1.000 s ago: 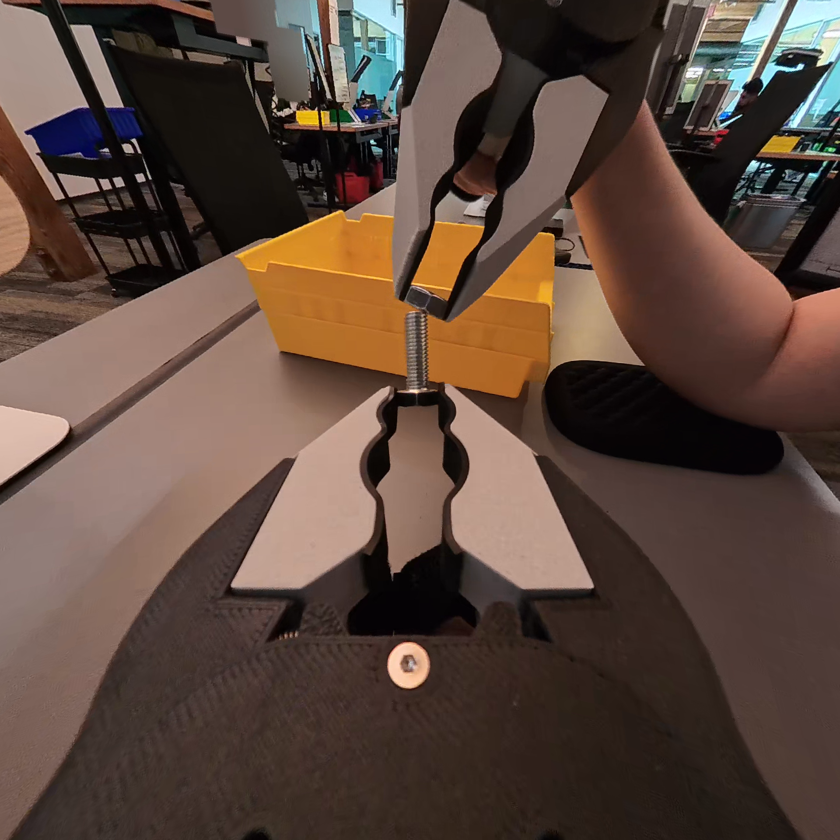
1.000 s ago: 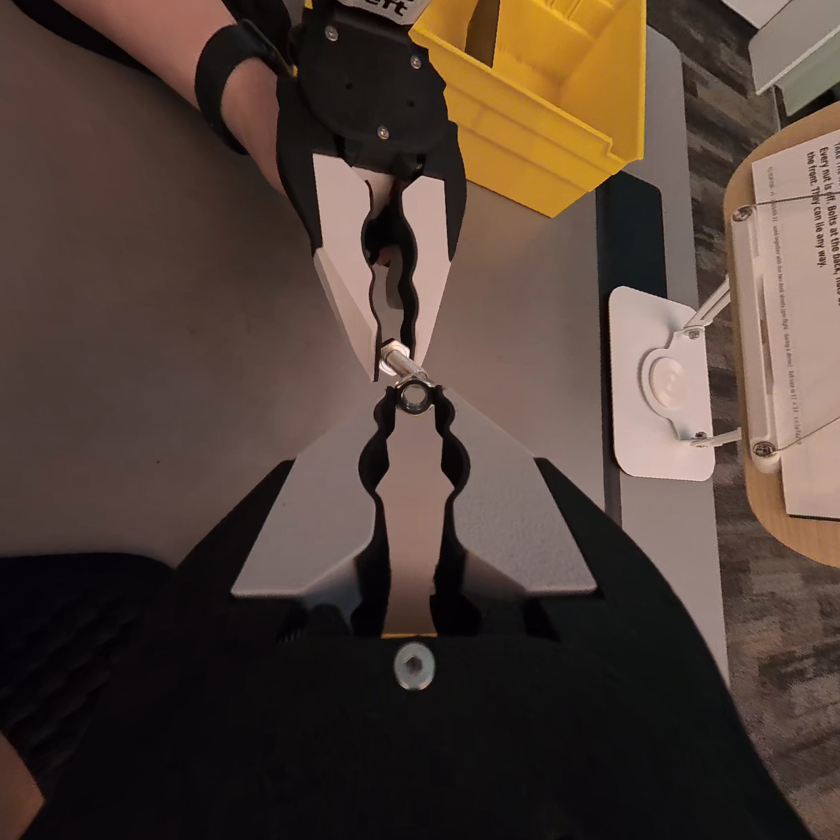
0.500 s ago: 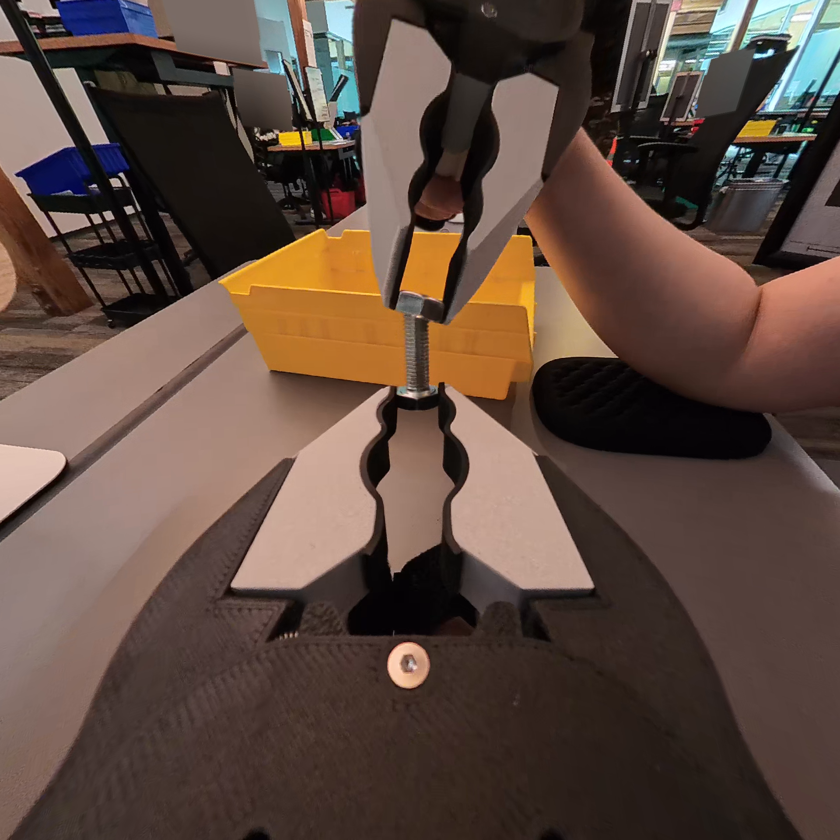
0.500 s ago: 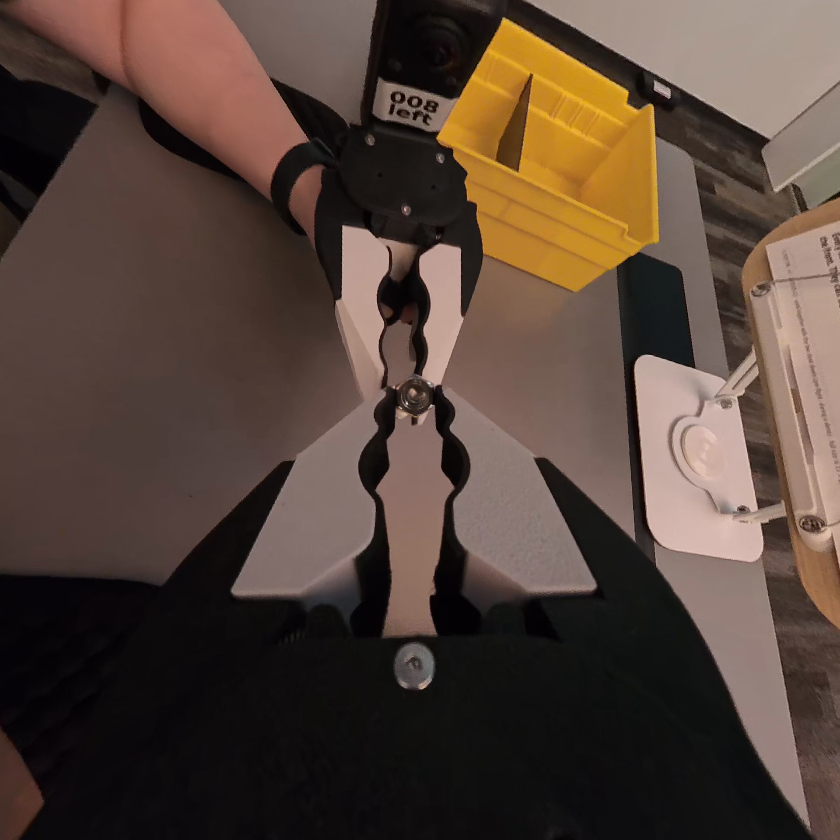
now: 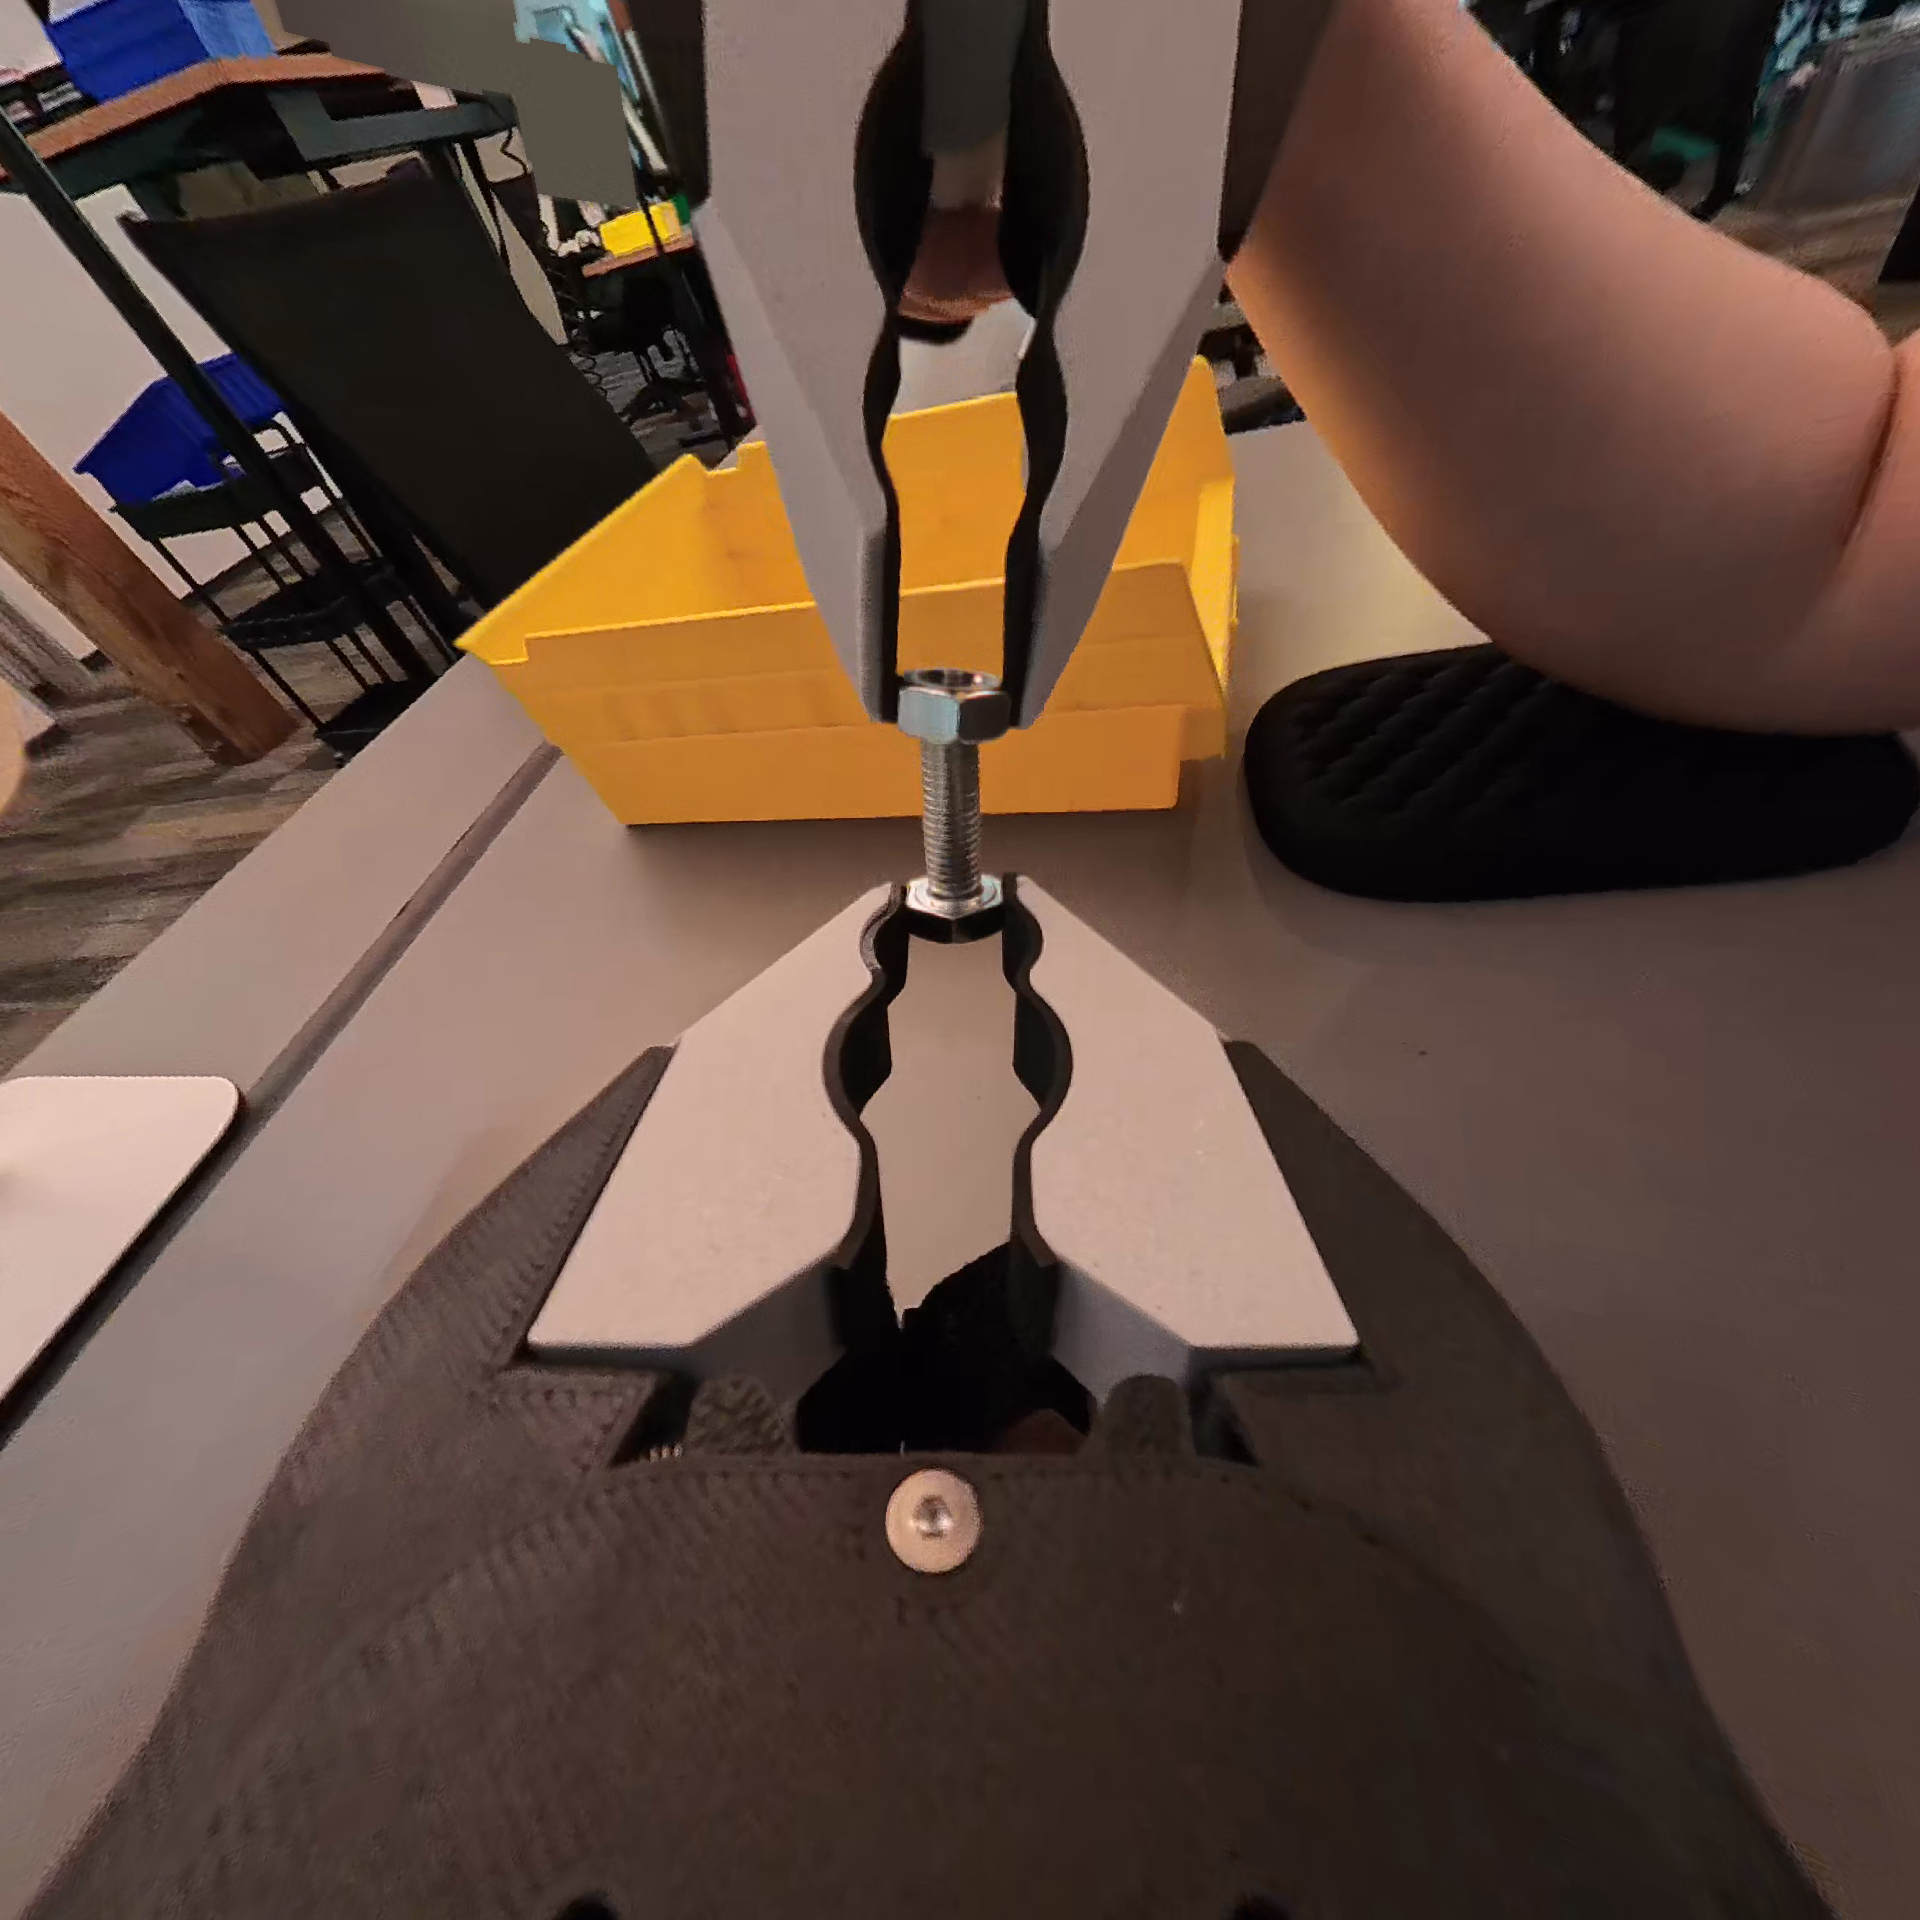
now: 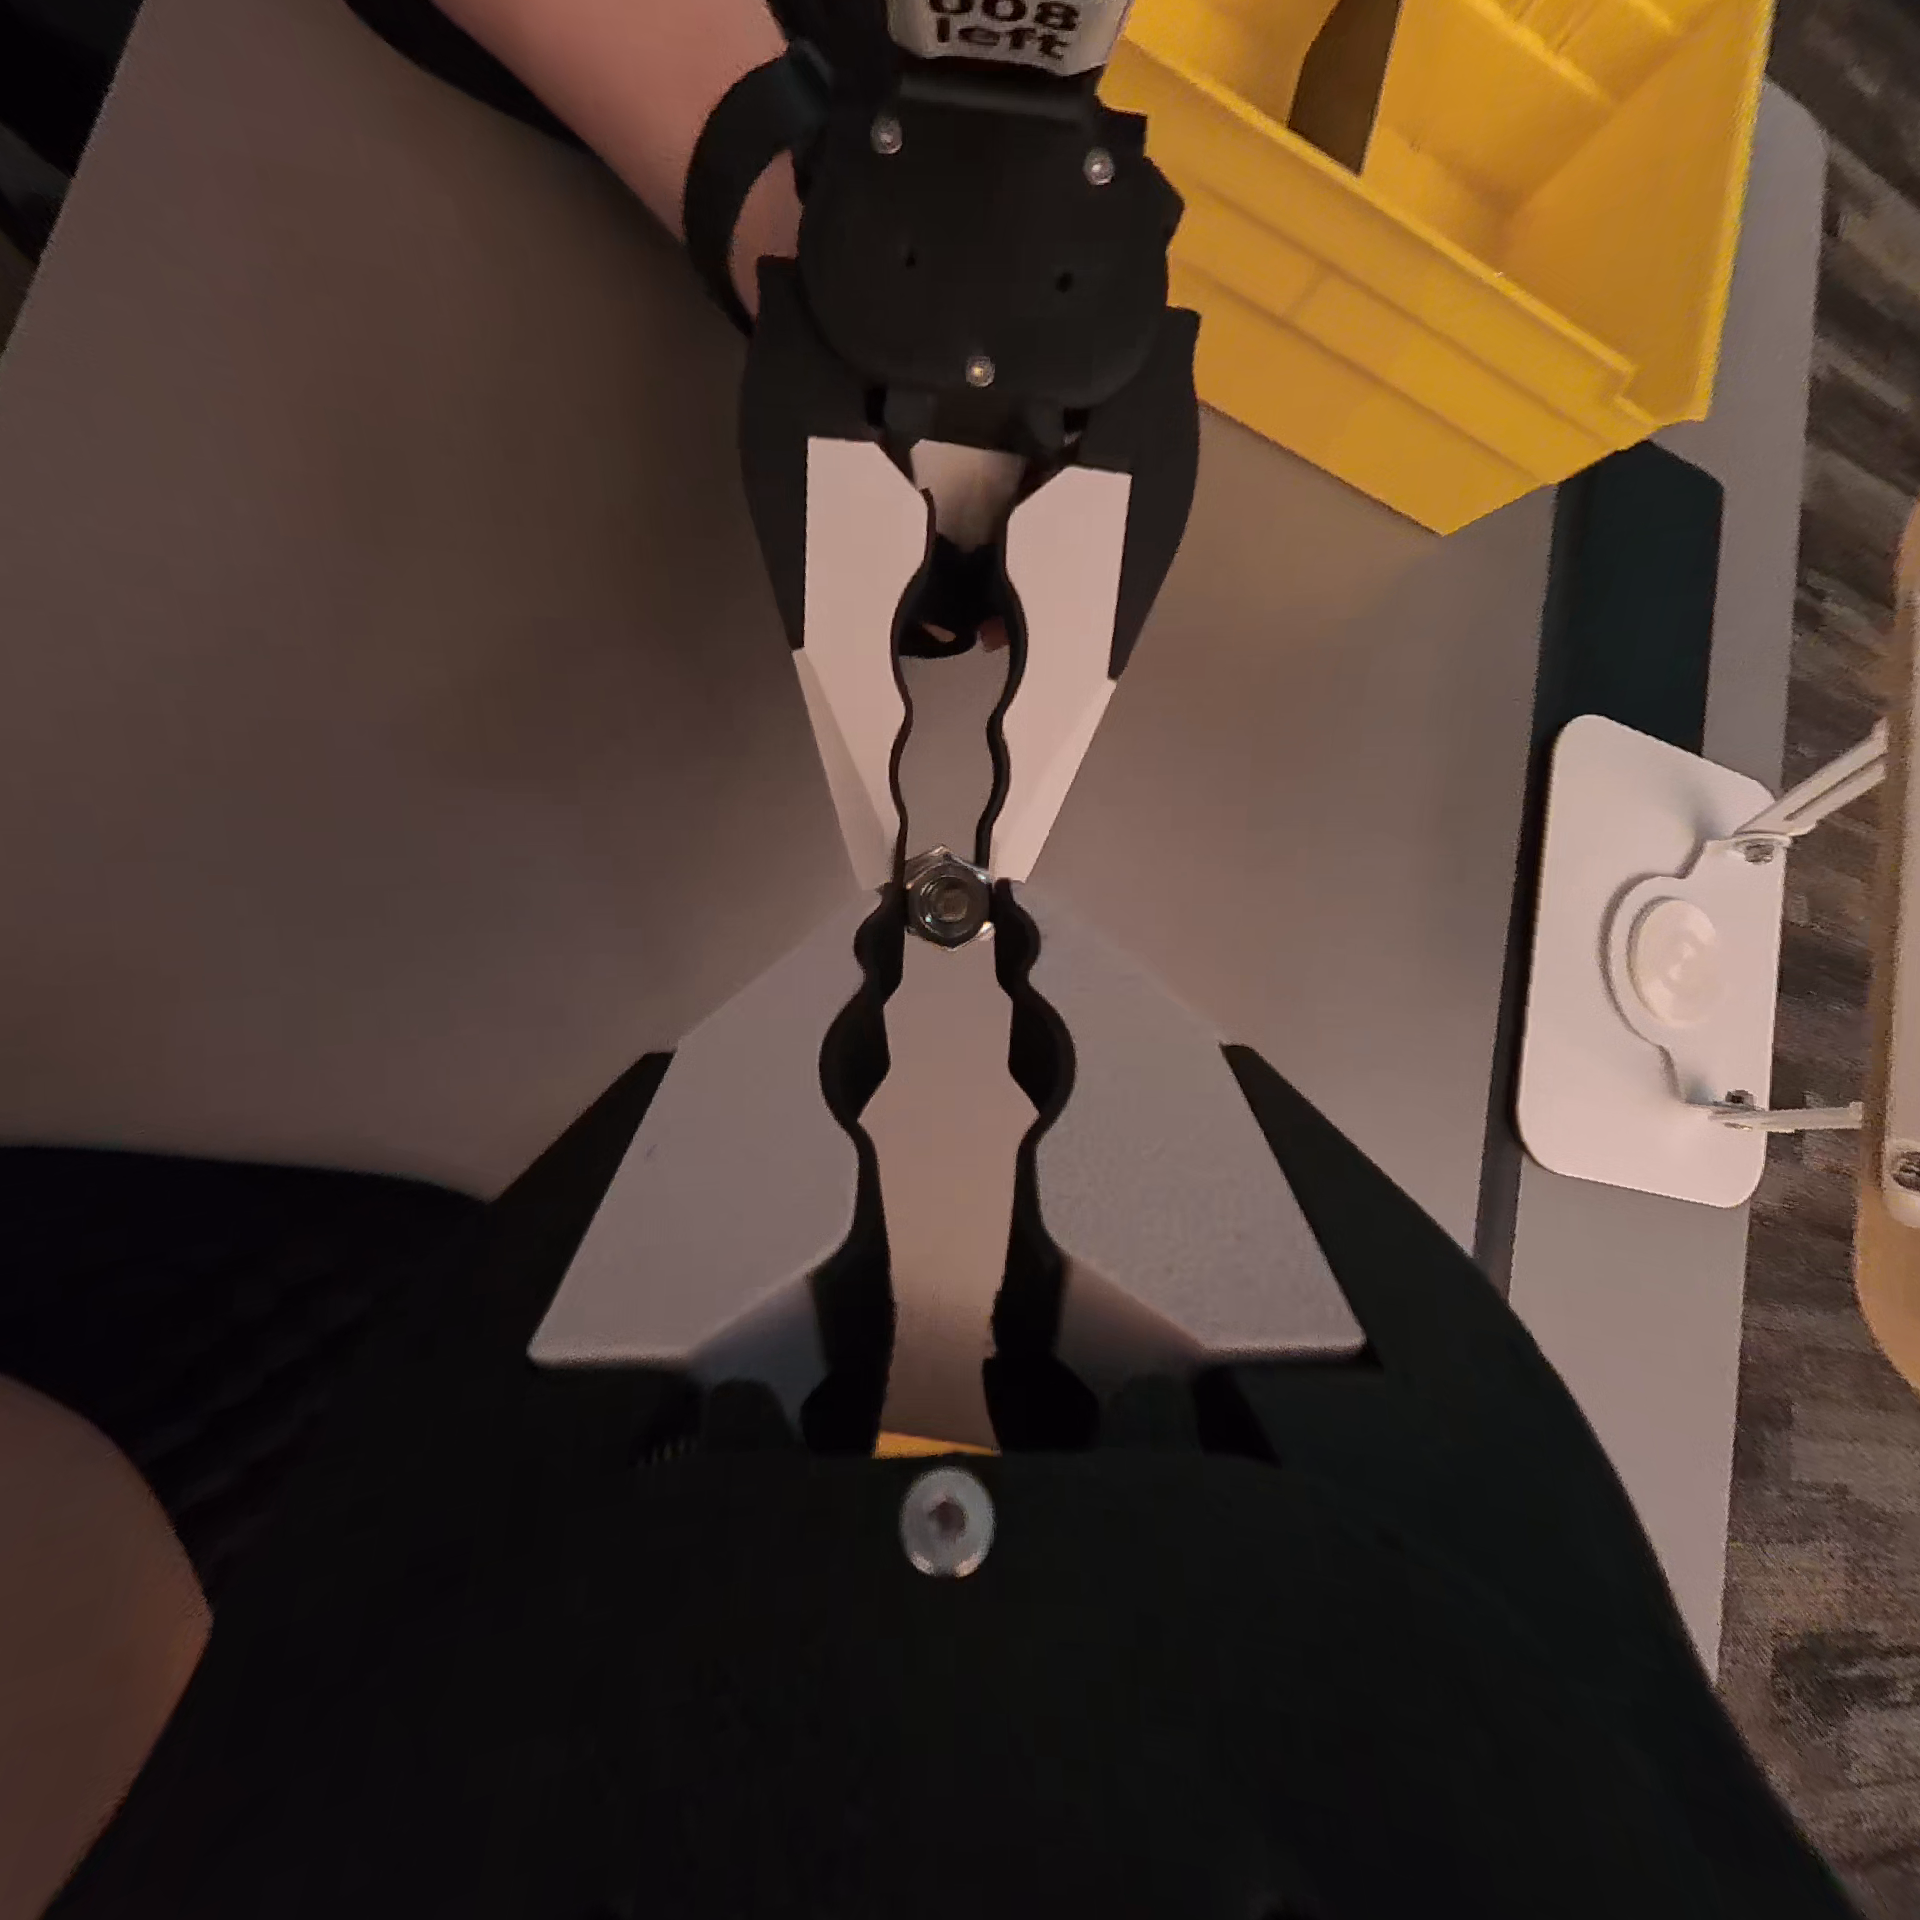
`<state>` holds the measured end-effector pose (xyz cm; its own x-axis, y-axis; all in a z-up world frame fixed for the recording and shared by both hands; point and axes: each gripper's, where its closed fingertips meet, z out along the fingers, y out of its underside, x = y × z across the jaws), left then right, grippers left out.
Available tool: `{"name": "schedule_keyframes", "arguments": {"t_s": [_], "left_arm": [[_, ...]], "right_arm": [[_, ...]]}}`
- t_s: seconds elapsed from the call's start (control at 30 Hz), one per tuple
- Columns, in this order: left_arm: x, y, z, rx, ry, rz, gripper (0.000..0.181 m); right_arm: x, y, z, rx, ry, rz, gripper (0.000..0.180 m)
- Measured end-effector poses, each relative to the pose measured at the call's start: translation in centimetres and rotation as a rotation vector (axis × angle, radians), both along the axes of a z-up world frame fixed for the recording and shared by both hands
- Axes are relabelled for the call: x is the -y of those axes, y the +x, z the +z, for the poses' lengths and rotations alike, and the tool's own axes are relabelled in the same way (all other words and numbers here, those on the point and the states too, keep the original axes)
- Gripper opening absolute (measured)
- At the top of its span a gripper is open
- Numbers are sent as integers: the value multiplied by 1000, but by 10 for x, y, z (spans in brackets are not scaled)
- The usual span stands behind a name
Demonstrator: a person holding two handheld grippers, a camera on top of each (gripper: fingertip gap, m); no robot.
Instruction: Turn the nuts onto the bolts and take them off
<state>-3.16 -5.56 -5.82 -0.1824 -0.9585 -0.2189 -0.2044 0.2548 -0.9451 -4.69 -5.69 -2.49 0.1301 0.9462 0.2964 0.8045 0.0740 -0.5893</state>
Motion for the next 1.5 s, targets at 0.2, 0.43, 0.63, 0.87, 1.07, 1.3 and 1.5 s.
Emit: {"name": "schedule_keyframes", "arguments": {"t_s": [0.2, 0.43, 0.63, 0.87, 1.07, 1.3, 1.5], "left_arm": [[13, 0, -4, -15, 57, -51, 16], [16, 0, -6, -21, 65, -68, 16], [18, -3, -6, -37, 4, -107, 16], [30, -5, -10, -50, 38, -167, 16], [27, -3, -12, -59, 60, -139, 16], [4, 0, -9, -51, 47, -21, 16], [-7, -3, 1, -14, -20, 9, 16]], "right_arm": [[15, -2, -4, 49, -2, 57, 16], [17, -2, -6, 100, 42, 85, 16], [17, 0, -8, 171, 93, 92, 16], [29, -9, -9, 126, 63, 168, 16], [25, -5, -11, 139, 29, 115, 16], [5, 2, -14, 106, -99, -102, 16], [-12, -13, -3, -32, -90, -111, 15]]}}
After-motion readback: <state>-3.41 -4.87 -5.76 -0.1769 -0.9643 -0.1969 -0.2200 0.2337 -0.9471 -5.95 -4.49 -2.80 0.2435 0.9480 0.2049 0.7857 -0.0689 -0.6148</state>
